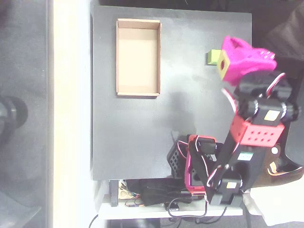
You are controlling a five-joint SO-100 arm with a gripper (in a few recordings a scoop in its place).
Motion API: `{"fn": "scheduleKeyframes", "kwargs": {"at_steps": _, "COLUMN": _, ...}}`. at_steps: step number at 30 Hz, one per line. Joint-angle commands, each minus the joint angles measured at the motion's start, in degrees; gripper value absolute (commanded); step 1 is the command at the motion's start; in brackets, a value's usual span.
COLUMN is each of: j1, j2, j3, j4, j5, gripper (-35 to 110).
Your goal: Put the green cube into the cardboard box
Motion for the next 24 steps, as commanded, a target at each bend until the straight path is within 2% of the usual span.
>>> {"fn": "scheduleKeyframes", "kwargs": {"at_steps": 1, "j1": 2.3, "j2": -5.1, "j3": -8.1, "j4": -0.3, "j5": 6.9, "gripper": 2}}
{"fn": "scheduleKeyframes", "kwargs": {"at_steps": 9, "j1": 8.3, "j2": -18.7, "j3": -18.6, "j4": -0.4, "j5": 6.6, "gripper": 2}}
{"fn": "scheduleKeyframes", "kwargs": {"at_steps": 24, "j1": 10.9, "j2": -32.6, "j3": -18.6, "j4": -0.4, "j5": 6.2, "gripper": 2}}
